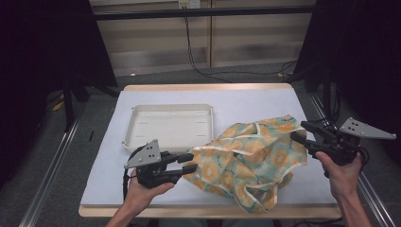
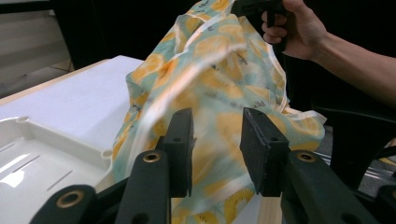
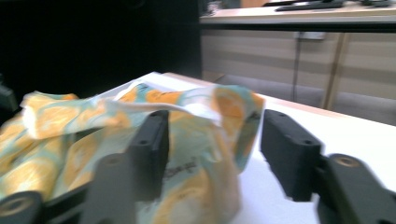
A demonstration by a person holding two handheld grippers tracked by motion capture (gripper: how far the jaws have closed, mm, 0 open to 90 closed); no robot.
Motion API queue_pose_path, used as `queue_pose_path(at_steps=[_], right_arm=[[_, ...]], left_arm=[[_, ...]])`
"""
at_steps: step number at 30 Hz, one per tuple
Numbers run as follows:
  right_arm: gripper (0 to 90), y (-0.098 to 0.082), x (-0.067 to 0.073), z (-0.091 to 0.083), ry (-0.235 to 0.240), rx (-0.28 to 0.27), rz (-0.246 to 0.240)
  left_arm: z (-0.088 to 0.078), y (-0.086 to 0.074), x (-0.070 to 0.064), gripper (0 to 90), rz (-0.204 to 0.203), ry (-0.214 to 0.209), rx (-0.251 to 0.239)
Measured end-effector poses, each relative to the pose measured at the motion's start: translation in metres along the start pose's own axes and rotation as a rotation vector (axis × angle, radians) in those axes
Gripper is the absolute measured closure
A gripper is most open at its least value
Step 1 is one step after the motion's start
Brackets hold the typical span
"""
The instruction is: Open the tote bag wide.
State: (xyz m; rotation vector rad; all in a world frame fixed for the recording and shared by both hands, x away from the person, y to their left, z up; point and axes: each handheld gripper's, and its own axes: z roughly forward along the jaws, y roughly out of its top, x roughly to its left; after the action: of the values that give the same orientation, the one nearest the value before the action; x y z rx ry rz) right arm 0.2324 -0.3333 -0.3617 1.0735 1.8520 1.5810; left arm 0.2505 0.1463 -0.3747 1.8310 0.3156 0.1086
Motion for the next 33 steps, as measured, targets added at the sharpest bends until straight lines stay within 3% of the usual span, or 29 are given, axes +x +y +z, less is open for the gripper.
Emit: queue_pose_path(at_steps=[1,2,4,7,12,16,19,22,26,27,30,33], right_arm=[[46.6,0.001,0.001,0.0,0.011,0.006,-0.011],[46.7,0.001,0.003,0.001,0.016,0.008,-0.012],[49.4,0.003,0.005,0.004,0.023,0.011,-0.025],[54.9,0.005,0.007,0.008,0.038,0.012,-0.035],[71.9,0.005,0.008,0.015,0.058,0.02,-0.035],[85.1,0.004,0.009,0.021,0.08,0.033,-0.05],[87.3,0.003,0.01,0.024,0.094,0.047,-0.06],[87.6,0.003,0.012,0.027,0.113,0.049,-0.058],[86.7,0.003,0.013,0.031,0.136,0.065,-0.061],[86.3,0.002,0.013,0.032,0.135,0.072,-0.059],[81.5,0.001,0.011,0.035,0.135,0.078,-0.058],[76.9,0.001,0.009,0.036,0.143,0.08,-0.049]], left_arm=[[0.003,0.001,0.0,65.4,0.01,-0.002,-0.005],[0.005,0.003,0.002,73.6,0.033,-0.038,-0.01],[0.012,0.007,0.004,79.0,0.053,-0.032,-0.014],[0.027,0.012,0.009,67.5,0.037,-0.023,-0.007],[0.055,0.018,0.015,61.5,0.069,-0.051,0.029],[0.073,0.019,0.016,49.8,0.044,-0.047,0.031],[0.081,0.022,0.01,43.7,0.072,-0.02,0.05],[0.086,0.024,0.017,43.9,0.048,-0.024,0.025],[0.092,0.026,0.028,53.8,0.023,0.001,0.024],[0.095,0.028,0.034,67.5,0.026,-0.003,0.023],[0.101,0.031,0.045,90.0,-0.007,-0.003,0.02],[0.105,0.032,0.057,90.0,-0.032,0.009,0.023]])
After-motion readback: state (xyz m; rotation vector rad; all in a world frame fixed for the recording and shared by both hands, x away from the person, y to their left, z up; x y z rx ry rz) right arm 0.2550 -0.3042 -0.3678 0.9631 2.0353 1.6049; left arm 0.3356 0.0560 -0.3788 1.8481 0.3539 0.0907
